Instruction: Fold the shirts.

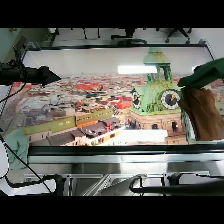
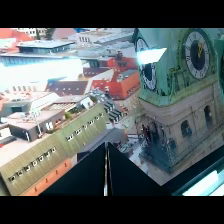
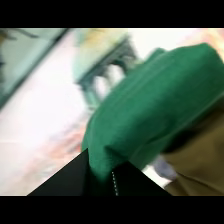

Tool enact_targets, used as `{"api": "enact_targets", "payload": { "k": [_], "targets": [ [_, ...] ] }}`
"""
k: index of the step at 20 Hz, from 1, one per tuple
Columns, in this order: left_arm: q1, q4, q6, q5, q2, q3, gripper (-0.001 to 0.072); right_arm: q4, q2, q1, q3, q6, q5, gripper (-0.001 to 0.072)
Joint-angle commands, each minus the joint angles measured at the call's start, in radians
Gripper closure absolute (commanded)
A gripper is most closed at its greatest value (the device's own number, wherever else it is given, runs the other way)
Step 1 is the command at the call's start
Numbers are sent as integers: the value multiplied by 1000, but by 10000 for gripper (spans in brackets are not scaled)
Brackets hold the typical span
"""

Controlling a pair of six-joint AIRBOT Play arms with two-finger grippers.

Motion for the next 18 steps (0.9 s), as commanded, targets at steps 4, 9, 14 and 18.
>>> {"api": "enact_targets", "payload": {
  "k": [4,9,14,18],
  "targets": [
    [-1,0,0,-1,0,0,695,-528,84,-14,-87,265,370,688],
    [0,1,2,-2,0,0,695,-637,180,-14,-361,294,380,687],
    [0,4,10,-23,0,0,694,-708,209,-14,-615,294,290,677],
    [0,3,14,-21,0,0,695,-681,164,-13,-625,266,227,27]
  ]
}}
